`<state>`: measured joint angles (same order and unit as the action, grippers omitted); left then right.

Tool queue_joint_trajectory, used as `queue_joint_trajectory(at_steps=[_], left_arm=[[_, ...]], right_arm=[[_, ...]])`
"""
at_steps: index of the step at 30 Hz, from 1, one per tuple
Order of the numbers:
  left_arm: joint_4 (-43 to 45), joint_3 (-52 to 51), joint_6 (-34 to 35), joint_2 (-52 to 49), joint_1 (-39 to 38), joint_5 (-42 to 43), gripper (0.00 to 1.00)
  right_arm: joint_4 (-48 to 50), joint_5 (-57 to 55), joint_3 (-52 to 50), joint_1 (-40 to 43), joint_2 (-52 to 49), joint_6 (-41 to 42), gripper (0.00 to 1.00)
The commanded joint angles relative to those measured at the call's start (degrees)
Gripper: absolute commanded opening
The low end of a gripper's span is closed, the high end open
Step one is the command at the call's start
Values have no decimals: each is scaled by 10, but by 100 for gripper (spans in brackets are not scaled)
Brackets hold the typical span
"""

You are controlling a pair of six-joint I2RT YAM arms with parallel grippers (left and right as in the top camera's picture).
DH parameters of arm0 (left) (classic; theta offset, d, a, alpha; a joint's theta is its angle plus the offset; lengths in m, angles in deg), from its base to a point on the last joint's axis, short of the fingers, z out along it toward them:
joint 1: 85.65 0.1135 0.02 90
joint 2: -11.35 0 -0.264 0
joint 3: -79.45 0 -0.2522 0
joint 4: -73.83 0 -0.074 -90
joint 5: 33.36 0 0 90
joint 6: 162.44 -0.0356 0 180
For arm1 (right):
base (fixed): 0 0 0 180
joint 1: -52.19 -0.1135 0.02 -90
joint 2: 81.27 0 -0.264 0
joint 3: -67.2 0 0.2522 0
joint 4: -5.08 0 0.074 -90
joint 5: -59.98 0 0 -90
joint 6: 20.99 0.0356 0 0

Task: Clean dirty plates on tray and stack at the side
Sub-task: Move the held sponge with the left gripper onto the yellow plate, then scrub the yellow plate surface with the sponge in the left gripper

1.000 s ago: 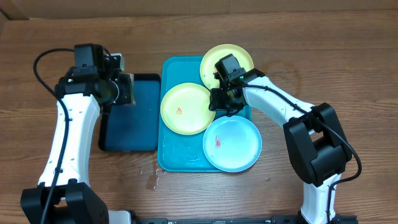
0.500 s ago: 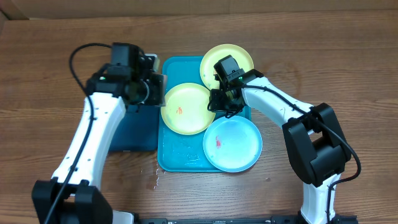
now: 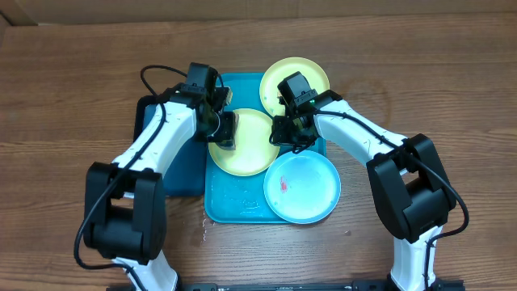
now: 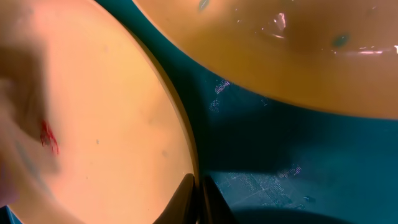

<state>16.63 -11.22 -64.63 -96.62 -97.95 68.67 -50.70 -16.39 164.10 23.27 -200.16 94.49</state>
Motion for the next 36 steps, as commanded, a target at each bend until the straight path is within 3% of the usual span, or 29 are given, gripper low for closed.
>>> queue_joint_trajectory(at_steps=[1,13,19,27,32,36], left_arm=[[3,2,1,-20,-4,14,4],[13,2,-1,-116,-23,18,4],[-2,3,-1,-120,-21,92,4],[2,40,-6,-48,30,223,4],[-1,49,-10,-9,41,207,4],[-26,44,-12,-8,30,127,4]], right_arm=[[2,1,-4,-3,-4,1,4],[2,1,-4,-3,-4,1,4],[2,1,-4,-3,-4,1,4],[2,1,-4,-3,-4,1,4],[2,1,-4,-4,-4,1,4],[2,1,-4,-4,-4,1,4]])
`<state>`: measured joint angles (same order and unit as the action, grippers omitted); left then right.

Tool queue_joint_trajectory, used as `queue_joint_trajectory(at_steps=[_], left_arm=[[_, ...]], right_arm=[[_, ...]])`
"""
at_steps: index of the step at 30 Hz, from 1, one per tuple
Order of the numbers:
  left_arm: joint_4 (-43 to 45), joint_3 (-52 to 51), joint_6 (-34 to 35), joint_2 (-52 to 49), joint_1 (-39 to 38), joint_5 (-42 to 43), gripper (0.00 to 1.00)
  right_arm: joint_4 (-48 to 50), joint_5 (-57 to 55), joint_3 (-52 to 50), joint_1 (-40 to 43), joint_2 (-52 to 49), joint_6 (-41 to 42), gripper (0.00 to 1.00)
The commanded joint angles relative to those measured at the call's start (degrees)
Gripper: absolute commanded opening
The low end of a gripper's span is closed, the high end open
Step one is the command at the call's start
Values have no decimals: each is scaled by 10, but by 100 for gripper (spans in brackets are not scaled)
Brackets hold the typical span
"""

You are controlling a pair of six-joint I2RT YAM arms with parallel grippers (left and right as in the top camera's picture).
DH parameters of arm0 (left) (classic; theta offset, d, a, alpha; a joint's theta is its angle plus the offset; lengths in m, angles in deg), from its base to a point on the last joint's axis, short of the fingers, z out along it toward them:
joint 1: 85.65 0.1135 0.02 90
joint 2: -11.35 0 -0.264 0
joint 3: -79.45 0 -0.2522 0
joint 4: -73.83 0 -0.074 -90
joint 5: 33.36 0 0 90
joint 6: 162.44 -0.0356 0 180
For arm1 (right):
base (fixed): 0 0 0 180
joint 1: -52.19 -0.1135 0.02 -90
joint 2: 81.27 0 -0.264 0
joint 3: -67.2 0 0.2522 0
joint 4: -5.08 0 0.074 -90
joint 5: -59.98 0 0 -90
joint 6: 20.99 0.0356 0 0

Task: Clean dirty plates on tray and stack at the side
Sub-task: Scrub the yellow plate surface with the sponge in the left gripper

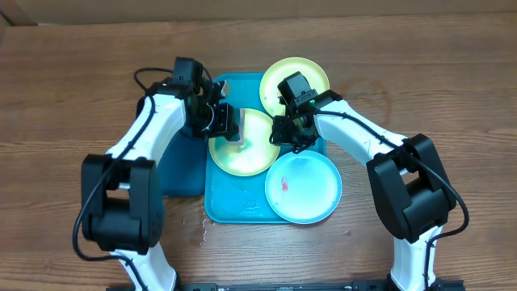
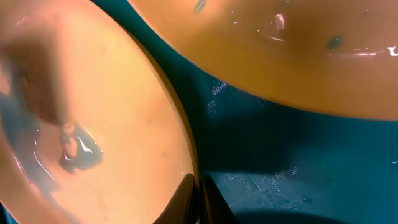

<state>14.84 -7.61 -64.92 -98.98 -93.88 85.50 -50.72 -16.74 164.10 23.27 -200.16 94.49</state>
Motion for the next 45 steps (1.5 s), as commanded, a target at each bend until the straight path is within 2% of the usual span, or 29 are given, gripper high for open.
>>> queue_joint_trajectory(at_steps=[1,8,17,22,28,32,38,45], left_arm=[[-11,4,-9,16,-15,-61,4],[-8,-32,7,8,-51,-176,4],[20,-52,41,-46,-70,-184,4],[30,-52,41,-84,-70,-78,4],[40,-47,32,-69,-61,78,4],[47,-25,32,-50,-52,117,4],[22,16,28,-12,-34,68,4],[-28,19,28,9,-39,-115,4]], right_arm=[[2,5,-4,-4,-4,1,4],[2,5,-4,-4,-4,1,5],[2,5,-4,-4,-4,1,5],[2,5,-4,-4,-4,1,5],[2,5,-4,-4,-4,1,5],[2,5,-4,-4,-4,1,5],[2,5,-6,-4,-4,1,5],[4,5,-7,-4,-4,1,6]])
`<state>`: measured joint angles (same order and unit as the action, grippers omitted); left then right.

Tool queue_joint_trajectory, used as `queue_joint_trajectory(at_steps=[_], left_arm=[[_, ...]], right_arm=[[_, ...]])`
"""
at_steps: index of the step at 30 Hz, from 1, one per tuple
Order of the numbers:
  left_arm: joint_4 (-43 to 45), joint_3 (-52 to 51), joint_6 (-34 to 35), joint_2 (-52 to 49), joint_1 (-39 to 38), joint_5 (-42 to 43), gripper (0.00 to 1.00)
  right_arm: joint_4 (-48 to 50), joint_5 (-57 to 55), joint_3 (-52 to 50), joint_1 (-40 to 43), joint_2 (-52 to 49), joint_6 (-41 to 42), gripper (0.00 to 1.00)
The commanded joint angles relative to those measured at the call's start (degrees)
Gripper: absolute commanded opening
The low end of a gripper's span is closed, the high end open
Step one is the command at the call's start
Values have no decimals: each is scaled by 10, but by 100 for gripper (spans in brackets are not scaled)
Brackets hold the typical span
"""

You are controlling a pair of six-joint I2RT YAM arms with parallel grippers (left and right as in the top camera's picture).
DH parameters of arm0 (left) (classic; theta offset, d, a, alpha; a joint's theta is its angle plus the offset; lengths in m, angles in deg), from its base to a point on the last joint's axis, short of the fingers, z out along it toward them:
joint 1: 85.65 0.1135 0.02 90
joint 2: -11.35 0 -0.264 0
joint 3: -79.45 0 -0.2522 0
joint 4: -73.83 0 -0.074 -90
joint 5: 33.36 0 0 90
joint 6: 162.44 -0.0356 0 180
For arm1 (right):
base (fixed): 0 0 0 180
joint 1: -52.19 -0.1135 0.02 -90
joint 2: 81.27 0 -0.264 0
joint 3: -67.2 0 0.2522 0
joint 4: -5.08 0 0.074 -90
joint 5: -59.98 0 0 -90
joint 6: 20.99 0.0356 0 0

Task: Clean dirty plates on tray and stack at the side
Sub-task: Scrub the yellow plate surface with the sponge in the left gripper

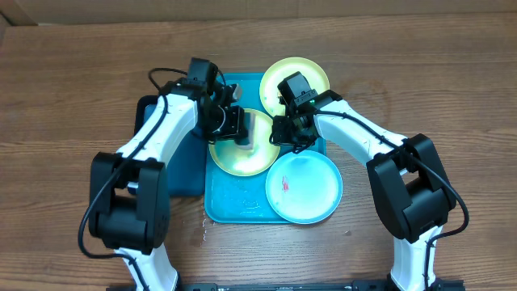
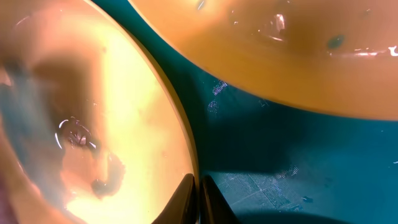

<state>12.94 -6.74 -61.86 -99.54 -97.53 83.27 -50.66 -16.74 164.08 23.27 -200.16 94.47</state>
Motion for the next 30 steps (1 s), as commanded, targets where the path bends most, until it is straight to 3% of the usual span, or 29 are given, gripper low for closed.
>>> queue_joint_trajectory(at_steps=[1,5,14,24,27,30], left_arm=[[-12,5,0,15,-5,-122,4],[-4,-21,2,15,-12,-179,4],[62,-98,25,5,-17,-178,4],[100,-116,26,-40,-17,-5,4],[106,-98,24,-36,-17,71,4],[82,-62,23,-28,-16,93,4]], right_arm=[[4,5,-7,-4,-4,1,6],[7,5,-7,-4,-4,1,6],[8,5,-7,-4,-4,1,6],[10,5,-7,-4,-4,1,6],[12,5,-7,-4,-4,1,6],[12,5,-7,-4,-4,1,6]])
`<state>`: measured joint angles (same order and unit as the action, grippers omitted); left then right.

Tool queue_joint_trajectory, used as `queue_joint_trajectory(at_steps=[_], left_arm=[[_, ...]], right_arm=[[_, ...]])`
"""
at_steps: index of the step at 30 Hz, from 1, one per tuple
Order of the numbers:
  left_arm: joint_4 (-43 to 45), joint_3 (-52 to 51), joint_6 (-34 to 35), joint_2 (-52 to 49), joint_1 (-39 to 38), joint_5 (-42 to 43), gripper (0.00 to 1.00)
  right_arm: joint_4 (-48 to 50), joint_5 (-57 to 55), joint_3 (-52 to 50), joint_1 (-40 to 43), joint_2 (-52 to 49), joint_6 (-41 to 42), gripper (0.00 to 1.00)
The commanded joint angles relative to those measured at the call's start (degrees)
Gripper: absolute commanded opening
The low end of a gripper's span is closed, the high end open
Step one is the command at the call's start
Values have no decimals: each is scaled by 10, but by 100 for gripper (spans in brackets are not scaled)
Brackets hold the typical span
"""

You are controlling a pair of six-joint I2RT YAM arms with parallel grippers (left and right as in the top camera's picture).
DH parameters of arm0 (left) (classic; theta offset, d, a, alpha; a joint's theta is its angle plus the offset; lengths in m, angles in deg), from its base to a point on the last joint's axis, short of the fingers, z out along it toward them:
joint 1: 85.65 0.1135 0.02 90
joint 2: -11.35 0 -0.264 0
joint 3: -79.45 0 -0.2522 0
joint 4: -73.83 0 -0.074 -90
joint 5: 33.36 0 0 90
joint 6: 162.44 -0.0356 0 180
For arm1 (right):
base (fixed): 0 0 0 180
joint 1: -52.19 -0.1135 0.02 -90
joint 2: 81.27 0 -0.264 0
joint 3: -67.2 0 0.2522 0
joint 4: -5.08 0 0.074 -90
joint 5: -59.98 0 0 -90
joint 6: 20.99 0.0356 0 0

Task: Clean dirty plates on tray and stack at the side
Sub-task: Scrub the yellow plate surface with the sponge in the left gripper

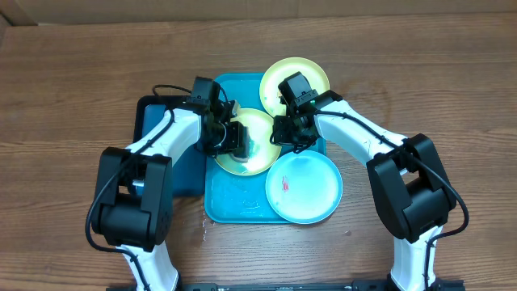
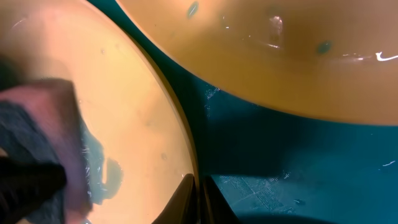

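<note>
A yellow-green plate [image 1: 260, 128] lies in the middle of the teal tray [image 1: 234, 202]. My left gripper [image 1: 237, 139] is shut on a grey-pink sponge [image 2: 37, 149], which presses on that plate [image 2: 137, 106] and leaves a wet film [image 2: 102, 171]. My right gripper [image 1: 283, 133] is shut on the plate's right rim, fingers [image 2: 186, 199] pinched together at the edge. A second yellow plate [image 1: 303, 77] sits at the tray's far right corner with small blue specks on it [image 2: 280, 56]. A light blue plate [image 1: 311, 194] with a red stain [image 1: 283, 184] lies at the near right.
A dark blue mat [image 1: 178, 174] lies against the tray's left side, under my left arm. Bare tray floor [image 2: 280, 162] shows between the two yellow plates. Wooden table [image 1: 65, 97] surrounds the tray on all sides.
My left gripper and the sponge have moved from the plate's far left part to nearer its middle, closer to my right gripper. The right gripper still pinches the same rim.
At first a red stain showed on the middle plate, with my left gripper at its left rim. Then the stain was gone and a wet patch lay in its place. The sponge stood at several spots on the plate while my right gripper held the rim throughout.
</note>
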<state>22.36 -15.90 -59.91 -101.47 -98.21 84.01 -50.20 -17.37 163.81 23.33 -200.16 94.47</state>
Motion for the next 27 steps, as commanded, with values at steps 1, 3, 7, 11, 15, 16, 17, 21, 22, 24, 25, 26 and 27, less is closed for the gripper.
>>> queue_joint_trajectory(at_steps=[1,3,7,11,15,16,17,21,22,24,25,26,27], left_arm=[[-23,42,1,-6,-10,82,4],[-54,71,-15,3,-9,73,4],[-116,124,-21,16,-10,-3,4],[-147,137,-21,19,-10,-83,4],[-155,127,-20,16,-10,-141,4],[-152,122,-20,16,-10,-153,4],[-148,117,-19,16,-10,-161,4],[-128,93,-18,16,-10,-164,4],[-119,84,-18,16,-10,-164,4],[-98,64,-18,16,-10,-164,4],[-83,53,-18,16,-10,-164,4],[-68,42,-18,16,-10,-164,4],[-52,30,-17,16,-10,-163,4]], right_arm=[[7,11,-4,-4,-4,1,6],[7,12,-4,-4,-4,1,6],[7,12,-4,-4,-4,1,6],[7,12,-4,-4,-4,1,7],[6,12,-4,-4,-4,1,10],[5,11,-4,-5,-4,1,10],[5,11,-4,-4,-4,1,10],[5,11,-4,-4,-4,1,10],[5,11,-4,-5,-4,1,9],[5,11,-4,-4,-4,1,9],[5,11,-4,-5,-4,1,8],[5,11,-4,-4,-4,1,6],[5,11,-4,-5,-4,1,6]])
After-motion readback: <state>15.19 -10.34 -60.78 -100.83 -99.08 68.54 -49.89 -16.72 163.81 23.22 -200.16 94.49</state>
